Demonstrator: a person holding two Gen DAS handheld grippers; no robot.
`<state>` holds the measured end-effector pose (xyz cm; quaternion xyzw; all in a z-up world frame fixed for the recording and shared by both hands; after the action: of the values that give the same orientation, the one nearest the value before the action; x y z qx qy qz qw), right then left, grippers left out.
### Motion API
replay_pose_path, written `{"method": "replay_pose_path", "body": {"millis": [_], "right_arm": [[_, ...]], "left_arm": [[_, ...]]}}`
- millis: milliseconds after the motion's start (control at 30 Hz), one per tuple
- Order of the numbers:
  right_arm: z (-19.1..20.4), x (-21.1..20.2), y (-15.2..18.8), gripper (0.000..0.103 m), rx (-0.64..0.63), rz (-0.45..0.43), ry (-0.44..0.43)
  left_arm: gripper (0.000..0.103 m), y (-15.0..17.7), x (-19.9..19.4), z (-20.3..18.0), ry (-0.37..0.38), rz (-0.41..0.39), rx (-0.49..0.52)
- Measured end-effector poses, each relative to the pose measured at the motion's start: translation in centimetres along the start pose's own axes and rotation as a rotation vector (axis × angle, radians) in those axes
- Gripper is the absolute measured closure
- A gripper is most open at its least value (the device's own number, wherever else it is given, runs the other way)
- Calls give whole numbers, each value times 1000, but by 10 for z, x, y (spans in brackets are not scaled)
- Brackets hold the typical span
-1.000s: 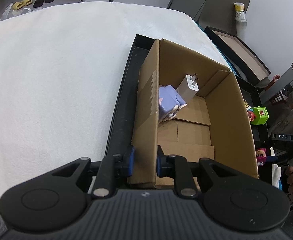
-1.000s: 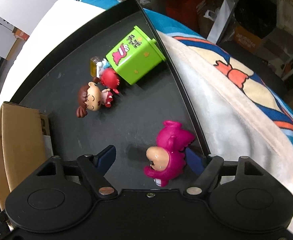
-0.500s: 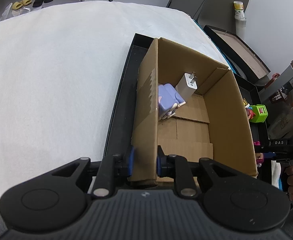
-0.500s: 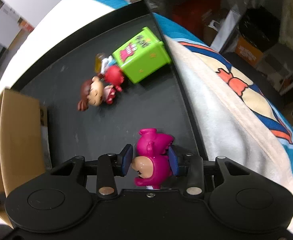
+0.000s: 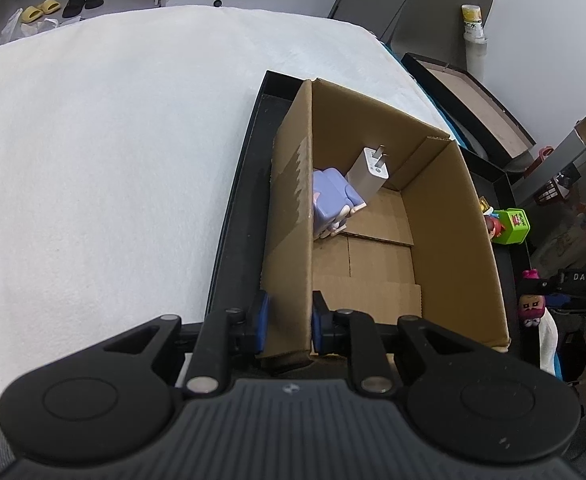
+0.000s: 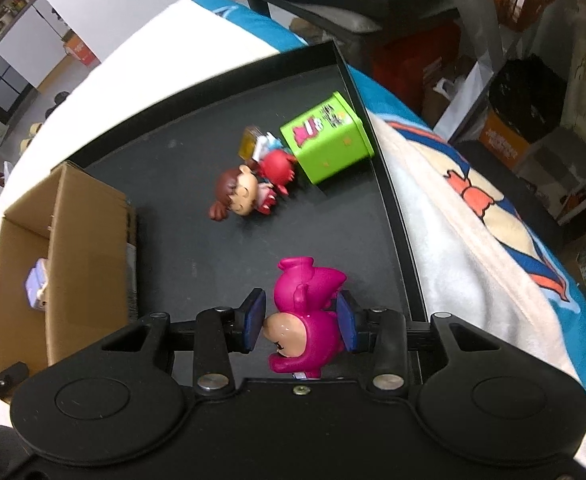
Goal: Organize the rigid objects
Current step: 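Close the right gripper on the magenta figure, then carry the magenta figure into the cardboard box and open the right gripper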
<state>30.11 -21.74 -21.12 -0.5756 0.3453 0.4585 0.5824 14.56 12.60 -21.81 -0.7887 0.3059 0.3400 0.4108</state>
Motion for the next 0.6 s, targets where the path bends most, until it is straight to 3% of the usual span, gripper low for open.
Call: {"method": "replay_pose_path", "body": {"millis": [600], "right_arm": [[45, -49, -21, 64, -35, -105, -12]], "left_arm": [[83, 2, 0, 3, 16, 5, -7]]}}
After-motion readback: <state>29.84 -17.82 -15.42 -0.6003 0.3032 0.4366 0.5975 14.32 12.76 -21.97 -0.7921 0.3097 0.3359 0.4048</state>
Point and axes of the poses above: each gripper's, at about its wrist camera, not at the fingertips, and x roughly the way its jaws point, z to its left, y to its underside, the point moved 4 cm from there along x, roughly the way its jaws point, and after that the axes turned 8 degrees about y, right-handed, at the moved point
